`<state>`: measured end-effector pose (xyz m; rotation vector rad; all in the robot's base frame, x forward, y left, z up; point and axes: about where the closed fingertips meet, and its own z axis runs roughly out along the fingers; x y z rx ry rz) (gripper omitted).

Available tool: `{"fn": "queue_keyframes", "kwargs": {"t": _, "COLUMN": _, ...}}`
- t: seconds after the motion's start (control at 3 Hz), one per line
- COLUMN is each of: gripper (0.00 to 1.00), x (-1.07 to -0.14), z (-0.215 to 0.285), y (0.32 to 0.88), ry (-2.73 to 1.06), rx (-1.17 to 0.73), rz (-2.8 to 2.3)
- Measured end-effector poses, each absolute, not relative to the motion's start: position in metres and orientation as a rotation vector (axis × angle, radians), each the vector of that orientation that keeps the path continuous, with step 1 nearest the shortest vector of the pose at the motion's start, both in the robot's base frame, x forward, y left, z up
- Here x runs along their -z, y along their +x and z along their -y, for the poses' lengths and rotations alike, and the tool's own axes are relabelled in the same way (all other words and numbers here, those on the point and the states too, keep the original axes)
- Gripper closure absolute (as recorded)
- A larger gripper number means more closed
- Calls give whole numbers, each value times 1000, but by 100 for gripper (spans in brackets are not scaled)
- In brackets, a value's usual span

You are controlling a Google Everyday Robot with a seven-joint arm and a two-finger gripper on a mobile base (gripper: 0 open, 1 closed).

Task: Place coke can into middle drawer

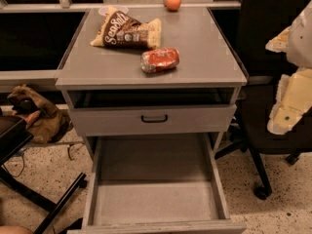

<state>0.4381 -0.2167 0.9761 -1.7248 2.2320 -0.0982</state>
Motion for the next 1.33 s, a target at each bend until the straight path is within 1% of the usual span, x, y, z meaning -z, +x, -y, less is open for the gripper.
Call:
{"fn": "queue_keyframes", "kwargs": {"t": 0.67, "gripper": 0, "x": -979, "z": 216, "y": 448, "ry": -1707, "rx": 129, "rz": -2216}}
{"fn": "queue_keyframes", "kwargs": {"t": 1.0, "gripper": 0, "x": -979, "z": 222, "y": 494, "ry": -1618, "rx": 157, "rz": -2191}}
{"fn": "queue_keyframes", "kwargs": {"t": 1.33, "gripper": 0, "x": -967, "z": 230, "y": 570, "ry": -1528, "rx": 157, "rz": -2170}}
